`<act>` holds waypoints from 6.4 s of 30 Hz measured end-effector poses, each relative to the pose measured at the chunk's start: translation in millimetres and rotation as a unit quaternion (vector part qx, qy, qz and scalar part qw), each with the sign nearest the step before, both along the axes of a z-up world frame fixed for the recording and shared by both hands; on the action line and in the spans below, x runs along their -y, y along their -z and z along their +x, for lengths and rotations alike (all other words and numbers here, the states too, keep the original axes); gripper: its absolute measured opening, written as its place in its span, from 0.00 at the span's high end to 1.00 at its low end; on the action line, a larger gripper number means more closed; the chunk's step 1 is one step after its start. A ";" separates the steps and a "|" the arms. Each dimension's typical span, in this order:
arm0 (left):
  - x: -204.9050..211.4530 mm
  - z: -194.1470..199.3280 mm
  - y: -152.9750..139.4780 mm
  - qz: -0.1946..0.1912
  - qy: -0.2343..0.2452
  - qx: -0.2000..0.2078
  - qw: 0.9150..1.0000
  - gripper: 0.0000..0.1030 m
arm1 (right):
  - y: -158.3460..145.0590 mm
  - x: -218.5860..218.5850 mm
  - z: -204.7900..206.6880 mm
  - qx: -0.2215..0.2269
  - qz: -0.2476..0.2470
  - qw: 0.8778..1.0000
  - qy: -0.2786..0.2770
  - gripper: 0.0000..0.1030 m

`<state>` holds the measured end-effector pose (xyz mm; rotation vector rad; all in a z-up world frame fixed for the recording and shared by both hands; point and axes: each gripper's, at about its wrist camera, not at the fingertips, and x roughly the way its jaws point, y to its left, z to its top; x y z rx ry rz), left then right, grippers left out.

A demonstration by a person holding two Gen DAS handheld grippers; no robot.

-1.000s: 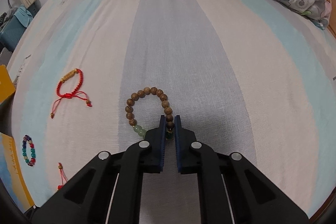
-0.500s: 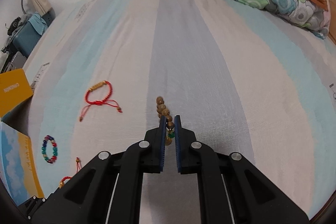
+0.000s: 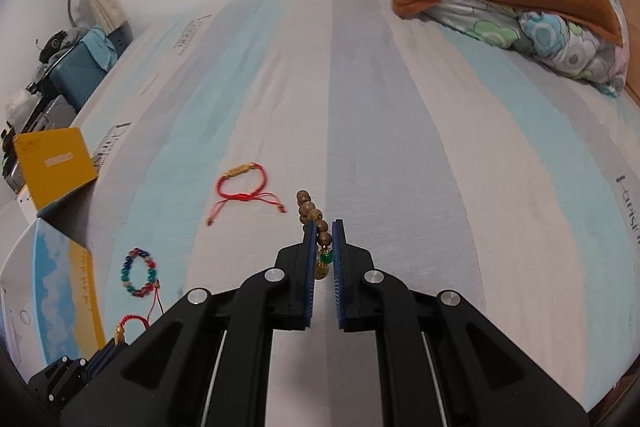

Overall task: Organize jewelry
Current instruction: 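Carry the red cord and wooden bracelets with both tools over the white box, then open both tools to drop the bracelets into the box, then move both tools back over the bed toward the last two bracelets, then grasp the multicolour bead bracelet with the left tool while the right tool grasps the red cord bracelet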

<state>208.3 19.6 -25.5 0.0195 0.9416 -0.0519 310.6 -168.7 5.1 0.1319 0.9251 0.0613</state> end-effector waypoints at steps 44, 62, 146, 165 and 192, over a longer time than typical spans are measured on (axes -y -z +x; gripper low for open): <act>-186.2 -114.7 -111.5 0.013 -0.207 0.076 0.975 0.96 | -100.3 -202.7 -124.3 0.081 -0.007 0.980 -0.182 0.93; -294.6 -171.8 -70.5 0.029 -0.306 0.027 0.951 0.96 | -49.4 -331.8 -155.7 0.054 -0.055 0.955 -0.287 0.93; -28.4 21.8 -49.7 -0.016 -0.061 0.068 0.996 0.06 | -51.1 -69.6 32.8 0.043 -0.062 0.995 -0.067 0.07; -29.6 81.7 51.7 -0.002 -0.071 -0.008 0.997 0.06 | 59.0 -73.1 121.1 -0.041 -0.065 0.995 -0.057 0.24; -38.2 90.5 71.4 0.004 -0.077 -0.048 0.996 0.77 | 104.7 -80.9 139.7 -0.100 -0.055 0.992 -0.060 0.80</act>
